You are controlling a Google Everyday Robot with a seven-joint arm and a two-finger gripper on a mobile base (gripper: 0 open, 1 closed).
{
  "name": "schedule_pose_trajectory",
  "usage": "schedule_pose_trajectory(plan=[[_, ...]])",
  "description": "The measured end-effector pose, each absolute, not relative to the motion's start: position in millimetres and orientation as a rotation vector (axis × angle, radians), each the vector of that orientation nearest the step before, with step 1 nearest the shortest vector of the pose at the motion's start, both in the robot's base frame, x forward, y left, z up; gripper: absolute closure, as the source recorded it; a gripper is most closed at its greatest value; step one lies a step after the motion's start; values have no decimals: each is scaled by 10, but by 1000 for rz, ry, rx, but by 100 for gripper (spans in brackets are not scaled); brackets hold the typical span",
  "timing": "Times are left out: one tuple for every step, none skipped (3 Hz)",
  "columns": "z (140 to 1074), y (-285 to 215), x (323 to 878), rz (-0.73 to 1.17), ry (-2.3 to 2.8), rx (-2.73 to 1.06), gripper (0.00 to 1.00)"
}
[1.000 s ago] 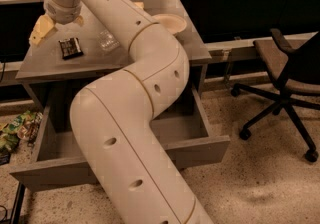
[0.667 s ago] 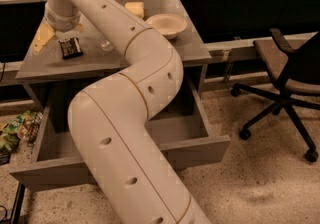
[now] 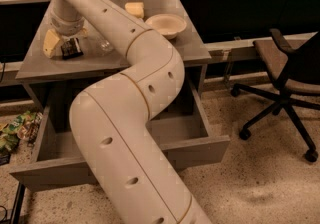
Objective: Place rxbar chocolate into top drawer
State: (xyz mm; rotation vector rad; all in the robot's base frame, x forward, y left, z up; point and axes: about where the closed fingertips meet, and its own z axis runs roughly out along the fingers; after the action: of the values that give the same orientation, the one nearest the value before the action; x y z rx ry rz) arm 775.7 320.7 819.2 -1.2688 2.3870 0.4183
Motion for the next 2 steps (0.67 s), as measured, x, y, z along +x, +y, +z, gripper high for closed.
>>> schedule_pose_trajectory(plan=[[8177,3125,7767,408,2407,-1249,48],[8264,3123,7765,408,2407,-1249,72]])
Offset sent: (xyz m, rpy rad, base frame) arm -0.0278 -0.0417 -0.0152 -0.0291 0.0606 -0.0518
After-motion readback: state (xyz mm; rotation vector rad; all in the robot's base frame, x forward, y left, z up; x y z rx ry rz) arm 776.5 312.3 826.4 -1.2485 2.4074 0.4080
